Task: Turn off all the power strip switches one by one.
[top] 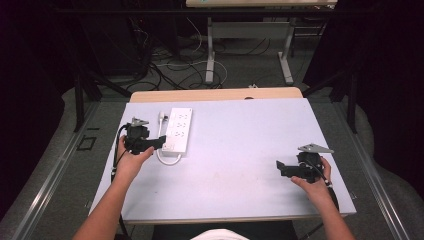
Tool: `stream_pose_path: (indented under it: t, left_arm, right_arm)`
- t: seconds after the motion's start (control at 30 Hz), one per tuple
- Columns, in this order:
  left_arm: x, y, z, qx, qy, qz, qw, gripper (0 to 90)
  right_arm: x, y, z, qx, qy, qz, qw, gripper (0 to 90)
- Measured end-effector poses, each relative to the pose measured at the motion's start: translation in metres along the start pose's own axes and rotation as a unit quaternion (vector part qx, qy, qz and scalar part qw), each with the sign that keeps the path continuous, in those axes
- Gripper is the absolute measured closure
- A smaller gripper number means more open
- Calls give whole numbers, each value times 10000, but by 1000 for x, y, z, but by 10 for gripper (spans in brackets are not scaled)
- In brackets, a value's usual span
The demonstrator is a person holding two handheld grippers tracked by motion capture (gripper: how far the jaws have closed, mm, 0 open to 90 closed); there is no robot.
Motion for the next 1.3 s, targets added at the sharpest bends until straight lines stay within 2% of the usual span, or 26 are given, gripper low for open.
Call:
stream_pose_path:
  t: [0.03, 0.2, 0.4, 0.43, 0.47, 0.57, 0.67, 0.7, 0.73, 0.77, 0.87, 0.9, 1.0, 1.03, 1.1, 1.13, 1.17, 1.3]
  left_arm:
    - [1, -1, 0, -16, -37, -53, 10000, 280]
    - [5, -1, 0, -14, -17, 68, 10000, 292]
    - [7, -3, 1, -35, -74, 144, 9999, 368]
    - [8, -3, 1, -13, -48, 139, 9999, 371]
    - [8, -3, 1, -16, -48, 245, 9997, 371]
    - [10, -4, -1, -160, 25, 286, 9995, 382]
    - [11, -5, 0, -117, 30, 297, 9995, 383]
    - [13, -6, -1, -164, 40, 259, 9995, 384]
    - [13, -6, -1, -107, 27, 308, 9995, 384]
    - [14, -6, -2, -185, 48, 297, 9994, 386]
    - [16, -6, -2, -136, 46, 378, 9992, 387]
    - [17, -6, -3, -217, 70, 408, 9989, 406]
    - [19, -6, -2, -174, 65, 459, 9988, 423]
    - [21, -5, -4, -259, 102, 516, 9983, 454]
    - [21, -4, -4, -248, 116, 556, 9981, 471]
    - [22, -4, -5, -283, 169, 554, 9979, 506]
    - [22, -3, -5, -284, 207, 641, 9973, 516]
    - [25, -3, -6, -332, 307, 653, 9968, 557]
  right_arm:
    - [0, 0, 0, 23, -10, 11, 10000, 0]
    - [1, 1, 0, 52, -24, 22, 10000, 0]
    - [1, 1, 0, 36, -28, 25, 10000, 0]
    - [1, 1, 0, 32, -35, 36, 10000, 0]
    - [1, 1, 0, 32, -35, 36, 10000, 0]
    - [2, 2, 0, 37, -40, 53, 10000, 0]
    - [2, 2, 0, 36, -34, 61, 10000, 0]
    - [2, 2, 0, 37, -36, 64, 10000, 0]
    - [3, 2, 0, 30, -36, 62, 10000, 0]
    - [3, 2, 0, 31, -41, 66, 10000, 0]
    - [3, 3, 0, 29, -44, 68, 10000, 0]
    - [4, 3, -1, 41, -36, 78, 10000, 0]
    - [4, 3, -1, 37, -49, 79, 9999, 0]
    - [4, 3, -1, 48, -42, 82, 9999, 0]
    - [4, 3, -1, 44, -43, 78, 10000, 0]
    - [4, 3, -1, 45, -47, 80, 9999, 0]
    - [4, 3, -1, 49, -49, 82, 9999, 0]
    - [4, 3, -1, 46, -48, 85, 9999, 0]
Point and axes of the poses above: each handheld gripper's, and its own axes: x roughly forward along the jaws, y roughly out of its underside, z roughly to its left, the point moved 8 cm from there along x, roughly forward along the jaws, and after that the axes turned 5 degrees about x, right-handed, at the moved point
